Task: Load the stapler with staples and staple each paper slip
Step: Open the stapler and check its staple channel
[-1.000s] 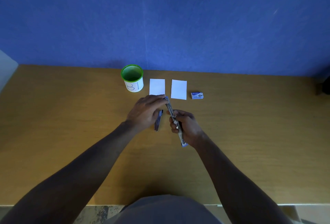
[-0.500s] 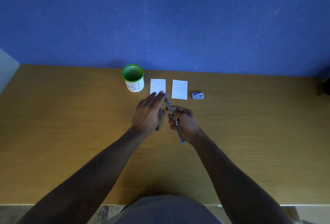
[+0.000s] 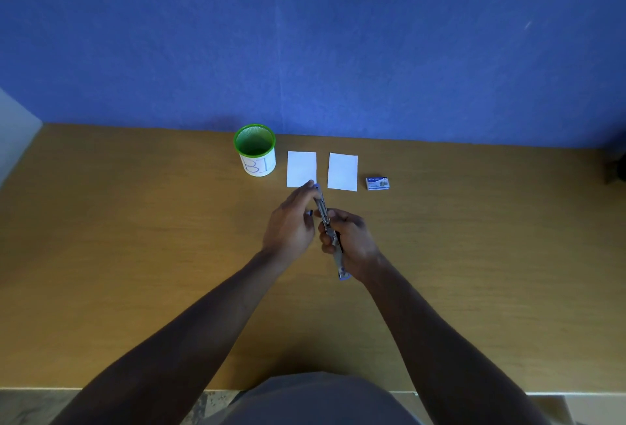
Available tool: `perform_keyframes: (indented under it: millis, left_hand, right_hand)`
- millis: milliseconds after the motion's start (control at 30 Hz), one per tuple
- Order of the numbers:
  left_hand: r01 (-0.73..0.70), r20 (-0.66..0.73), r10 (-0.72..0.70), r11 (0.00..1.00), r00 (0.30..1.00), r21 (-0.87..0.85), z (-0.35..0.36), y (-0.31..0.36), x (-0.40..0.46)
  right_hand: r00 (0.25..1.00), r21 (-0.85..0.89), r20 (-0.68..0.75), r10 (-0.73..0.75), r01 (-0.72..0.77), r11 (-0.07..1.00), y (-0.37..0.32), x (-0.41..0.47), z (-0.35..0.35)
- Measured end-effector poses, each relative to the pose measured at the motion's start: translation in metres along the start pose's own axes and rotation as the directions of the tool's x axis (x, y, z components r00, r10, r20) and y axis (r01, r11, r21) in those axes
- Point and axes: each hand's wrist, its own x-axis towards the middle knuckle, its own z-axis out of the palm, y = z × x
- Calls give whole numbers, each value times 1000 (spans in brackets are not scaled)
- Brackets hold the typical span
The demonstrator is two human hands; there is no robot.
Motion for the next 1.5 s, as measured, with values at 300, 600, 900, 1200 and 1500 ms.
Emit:
perform_keyframes:
  millis: [300,600,900,1200,1500]
  left_hand:
    - [488,13,-659,544,752,-683,7,21,20]
    - [576,85,-724,466,685,-672,8,23,28]
    - [510,187,-701,285,688,-811,16,22,28]
    - [544,255,-656,281,710,-791,21,14,22]
    - [470,309,-605,125,734,-874,16,11,17]
  right_hand:
    - [999,57,4,-33,33,998,4,1,8]
    - [991,-81,-54,-125,120,989,-1,-7,18]
    - [984,-91,-47,-174,169,981,1,-10,19]
    - [996,33,-50,-79,81,996,-1,-9,18]
    - [999,58,-44,-33,35,998,-2,-7,14]
